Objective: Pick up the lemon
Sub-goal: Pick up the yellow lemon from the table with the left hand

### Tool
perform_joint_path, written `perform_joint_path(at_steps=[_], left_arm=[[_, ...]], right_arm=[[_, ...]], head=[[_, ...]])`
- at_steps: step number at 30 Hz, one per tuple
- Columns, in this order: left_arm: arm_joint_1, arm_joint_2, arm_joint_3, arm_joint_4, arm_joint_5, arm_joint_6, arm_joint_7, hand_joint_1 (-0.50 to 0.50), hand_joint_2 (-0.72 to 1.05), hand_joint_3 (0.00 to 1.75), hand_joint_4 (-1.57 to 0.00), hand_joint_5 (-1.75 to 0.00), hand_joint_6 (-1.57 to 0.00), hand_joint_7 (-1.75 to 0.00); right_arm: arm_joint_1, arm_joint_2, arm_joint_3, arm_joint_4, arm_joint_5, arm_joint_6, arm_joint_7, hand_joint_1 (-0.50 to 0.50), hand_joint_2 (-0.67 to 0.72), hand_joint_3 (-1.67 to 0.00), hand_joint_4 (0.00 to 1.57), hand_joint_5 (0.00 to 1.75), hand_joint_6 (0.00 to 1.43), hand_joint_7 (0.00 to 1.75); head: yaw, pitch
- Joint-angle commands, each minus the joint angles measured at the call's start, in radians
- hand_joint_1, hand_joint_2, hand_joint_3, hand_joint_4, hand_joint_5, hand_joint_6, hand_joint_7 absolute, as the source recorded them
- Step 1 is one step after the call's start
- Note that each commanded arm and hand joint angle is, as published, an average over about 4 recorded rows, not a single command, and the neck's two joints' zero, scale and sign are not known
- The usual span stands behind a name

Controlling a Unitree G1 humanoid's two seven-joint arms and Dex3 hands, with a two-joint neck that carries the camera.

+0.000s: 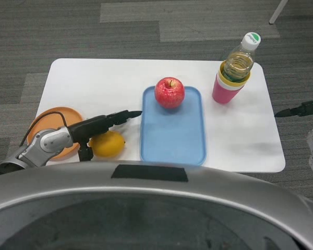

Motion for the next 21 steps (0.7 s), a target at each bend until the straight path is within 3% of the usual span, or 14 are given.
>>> perform_joint_path(at_steps=[1, 2, 5, 9, 17, 19, 21], left_arm=[[-0.005, -0.029, 0.019, 0.052, 0.031, -0.026, 0.006, -0.09, 0.25, 0.09, 0.0, -0.18, 0.0, -0.21], [-0.006, -0.037, 0.027, 0.062, 0.038, -0.028, 0.006, 0.07, 0.29, 0.09, 0.0, -0.21, 0.0, -0.21], [-0.008, -0.066, 0.056, 0.097, 0.069, -0.043, 0.006, 0.34, 0.34, 0.09, 0.0, -0.21, 0.0, -0.21], [-0.013, -0.093, 0.076, 0.136, 0.097, -0.062, 0.006, 0.5, 0.43, 0.09, 0.0, -0.21, 0.0, -0.21], [-0.018, -0.131, 0.125, 0.185, 0.136, -0.078, 0.006, 0.5, 0.29, 0.17, 0.0, -0.31, 0.0, -0.28], [-0.018, -0.135, 0.134, 0.187, 0.142, -0.078, 0.006, 0.5, 0.25, 0.17, 0.0, -0.36, 0.0, -0.4], [-0.018, -0.139, 0.142, 0.188, 0.142, -0.077, 0.006, 0.5, 0.25, 0.17, 0.0, -0.46, 0.0, -0.65]], right_arm=[[-0.01, -0.006, 0.0, -0.002, 0.007, 0.004, -0.006, -0.38, 0.53, 0.0, 0.0, 0.0, 0.0, 0.0], [-0.01, -0.006, -0.001, -0.001, 0.007, 0.004, -0.006, -0.38, 0.53, 0.0, 0.0, 0.0, 0.0, 0.0], [-0.01, -0.006, -0.002, 0.0, 0.007, 0.004, -0.006, -0.38, 0.53, 0.0, 0.0, 0.0, 0.0, 0.0], [-0.01, -0.006, -0.001, 0.0, 0.007, 0.004, -0.007, -0.38, 0.53, 0.0, 0.0, 0.0, 0.0, 0.0], [-0.01, -0.006, 0.0, 0.0, 0.008, 0.005, -0.007, -0.38, 0.6, 0.0, 0.0, 0.0, 0.0, 0.0], [-0.009, -0.006, 0.0, 0.0, 0.008, 0.005, -0.007, -0.38, 0.6, 0.0, 0.0, 0.0, 0.0, 0.0], [-0.009, -0.006, 0.0, -0.001, 0.008, 0.005, -0.007, -0.38, 0.6, 0.0, 0.0, 0.0, 0.0, 0.0]], head=[[0.002, 0.0], [0.003, 0.001], [0.002, 0.0], [0.002, -0.003], [0.002, -0.007], [0.002, -0.007], [0.002, -0.007]])
